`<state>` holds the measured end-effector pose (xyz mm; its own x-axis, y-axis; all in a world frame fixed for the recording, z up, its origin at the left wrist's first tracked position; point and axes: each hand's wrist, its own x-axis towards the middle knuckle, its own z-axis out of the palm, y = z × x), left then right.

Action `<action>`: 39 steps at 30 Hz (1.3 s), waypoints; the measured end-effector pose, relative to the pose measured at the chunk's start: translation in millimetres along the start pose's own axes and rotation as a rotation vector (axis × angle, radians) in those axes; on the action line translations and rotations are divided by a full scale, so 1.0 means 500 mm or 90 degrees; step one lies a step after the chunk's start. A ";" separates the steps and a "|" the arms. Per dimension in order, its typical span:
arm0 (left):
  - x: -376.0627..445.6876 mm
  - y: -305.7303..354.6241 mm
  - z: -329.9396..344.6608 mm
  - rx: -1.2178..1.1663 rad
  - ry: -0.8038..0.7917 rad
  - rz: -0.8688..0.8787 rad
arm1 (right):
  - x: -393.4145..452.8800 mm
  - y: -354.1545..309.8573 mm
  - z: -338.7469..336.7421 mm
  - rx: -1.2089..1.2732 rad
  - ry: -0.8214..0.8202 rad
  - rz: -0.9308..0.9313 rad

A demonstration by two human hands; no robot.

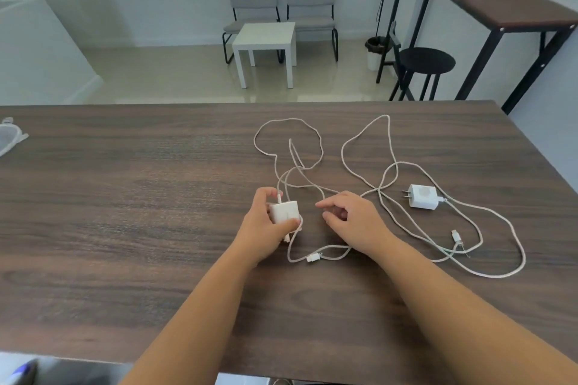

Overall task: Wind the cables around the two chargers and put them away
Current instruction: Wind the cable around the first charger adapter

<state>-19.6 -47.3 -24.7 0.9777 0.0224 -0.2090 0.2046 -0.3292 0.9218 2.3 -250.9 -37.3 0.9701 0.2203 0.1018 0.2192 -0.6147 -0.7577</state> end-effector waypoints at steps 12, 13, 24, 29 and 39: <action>-0.028 0.166 -0.025 -0.197 -0.230 0.107 | 0.089 -0.117 -0.113 0.018 0.007 -0.139; -0.033 0.177 -0.026 -0.197 -0.250 0.118 | 0.100 -0.116 -0.117 0.012 0.004 -0.148; -0.038 0.255 -0.096 -0.331 -0.175 0.251 | 0.092 -0.124 -0.167 0.181 0.053 -0.078; -0.025 0.267 -0.138 -0.531 -0.099 0.295 | 0.091 -0.121 -0.213 0.197 0.102 -0.067; -0.010 0.283 -0.134 -0.582 0.043 0.284 | 0.078 -0.120 -0.296 0.208 0.206 -0.127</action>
<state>7.6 -30.8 128.6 0.9685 0.1370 0.2081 -0.2491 0.5254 0.8136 42.6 -317.4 107.5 0.9066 0.0314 0.4208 0.4097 -0.3041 -0.8600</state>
